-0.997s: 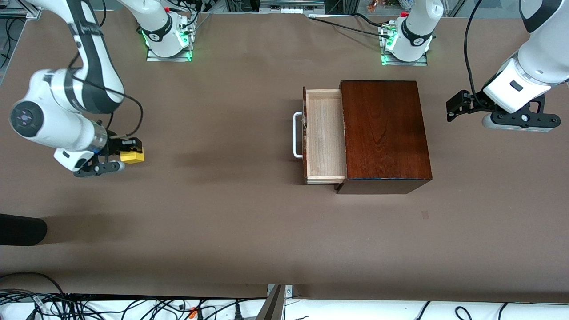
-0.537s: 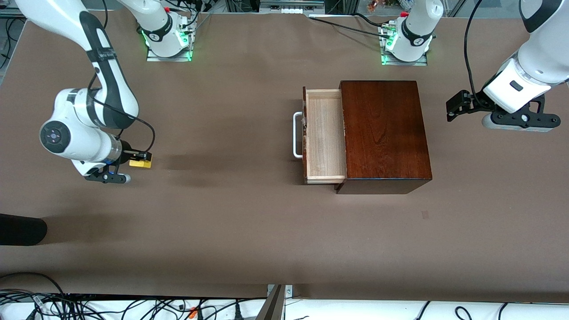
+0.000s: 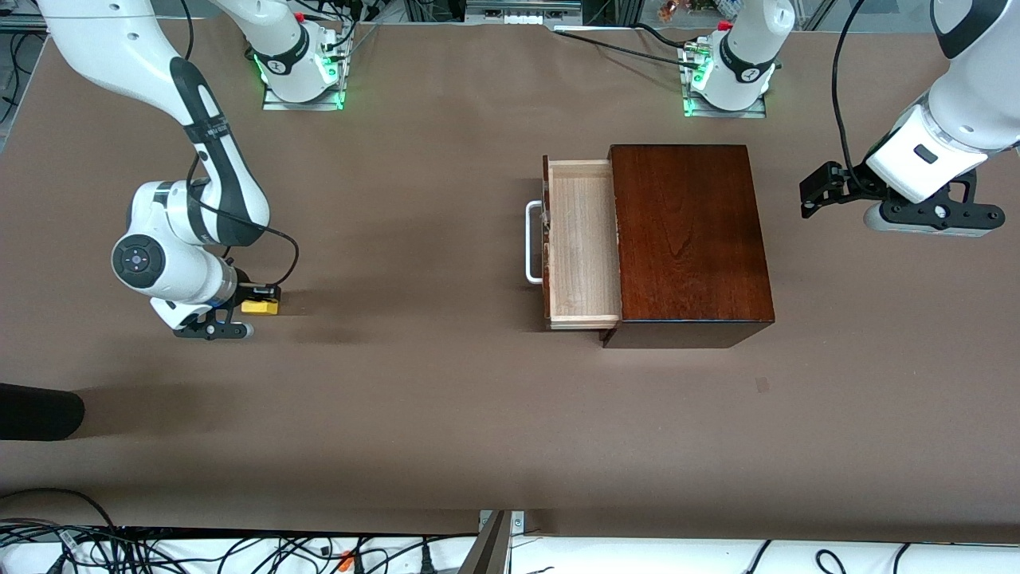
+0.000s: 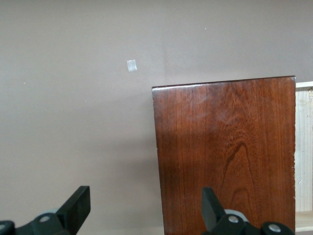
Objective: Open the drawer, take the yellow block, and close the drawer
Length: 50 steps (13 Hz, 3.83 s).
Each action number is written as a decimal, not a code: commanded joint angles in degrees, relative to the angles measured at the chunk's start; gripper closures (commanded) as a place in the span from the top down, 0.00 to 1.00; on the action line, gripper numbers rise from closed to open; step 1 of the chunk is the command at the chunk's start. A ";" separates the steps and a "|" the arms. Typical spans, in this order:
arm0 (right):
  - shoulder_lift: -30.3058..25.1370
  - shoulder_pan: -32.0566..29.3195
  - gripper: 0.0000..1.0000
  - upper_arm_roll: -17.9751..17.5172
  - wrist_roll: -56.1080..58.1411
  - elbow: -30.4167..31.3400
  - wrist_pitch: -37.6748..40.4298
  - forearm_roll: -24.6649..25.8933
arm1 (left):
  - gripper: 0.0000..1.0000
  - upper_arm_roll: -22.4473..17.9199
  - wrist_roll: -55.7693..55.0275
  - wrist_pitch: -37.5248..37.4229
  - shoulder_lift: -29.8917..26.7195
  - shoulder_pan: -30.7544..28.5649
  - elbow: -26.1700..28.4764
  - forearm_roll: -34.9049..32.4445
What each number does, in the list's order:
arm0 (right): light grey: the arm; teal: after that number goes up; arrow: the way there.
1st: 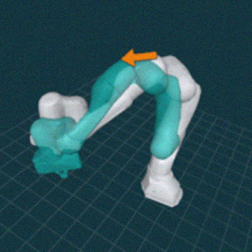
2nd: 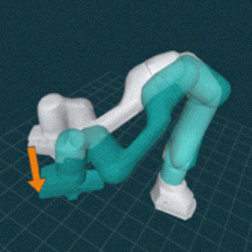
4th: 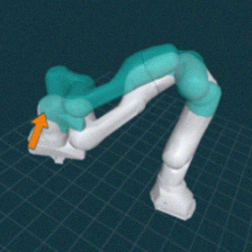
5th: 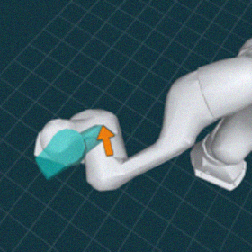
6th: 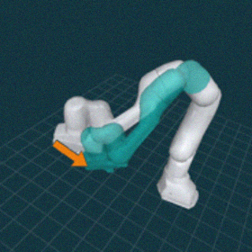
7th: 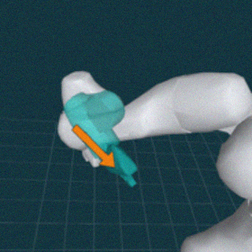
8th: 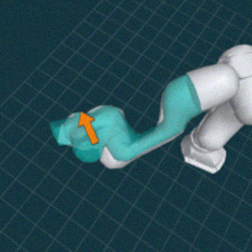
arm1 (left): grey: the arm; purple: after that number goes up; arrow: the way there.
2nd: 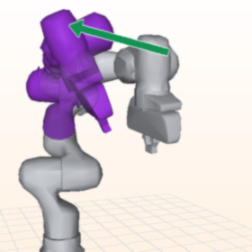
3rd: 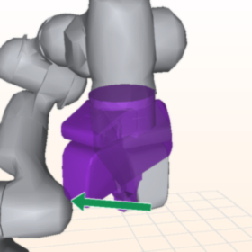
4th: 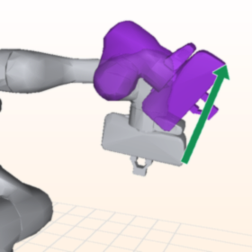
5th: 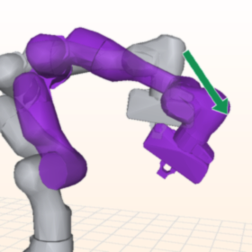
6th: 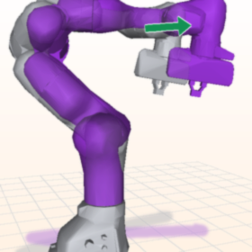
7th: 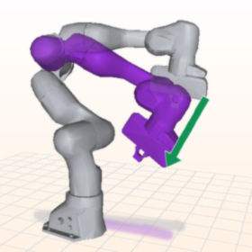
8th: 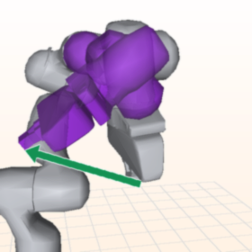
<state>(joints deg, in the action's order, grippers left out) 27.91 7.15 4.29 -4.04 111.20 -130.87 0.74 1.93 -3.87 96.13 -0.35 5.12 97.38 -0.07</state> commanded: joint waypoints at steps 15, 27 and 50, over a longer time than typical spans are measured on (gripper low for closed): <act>-15.33 -0.47 1.00 -1.13 1.14 -6.13 15.15 0.05 | 1.00 0.44 0.09 -0.60 -0.80 -0.28 0.01 -0.90; -22.47 -0.38 1.00 -0.95 4.21 -26.47 42.36 -2.94 | 1.00 0.35 0.17 -0.42 -0.71 -0.28 -0.08 -0.90; -21.41 -0.29 1.00 -1.04 3.86 -26.65 41.31 -2.41 | 1.00 8.61 1.14 -2.53 10.98 5.43 -9.14 -0.28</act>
<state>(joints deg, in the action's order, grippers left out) 6.41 7.23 3.21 -1.13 85.08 -89.47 -1.13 10.14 -3.99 94.94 9.88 10.39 90.61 -0.06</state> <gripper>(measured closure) 0.000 0.000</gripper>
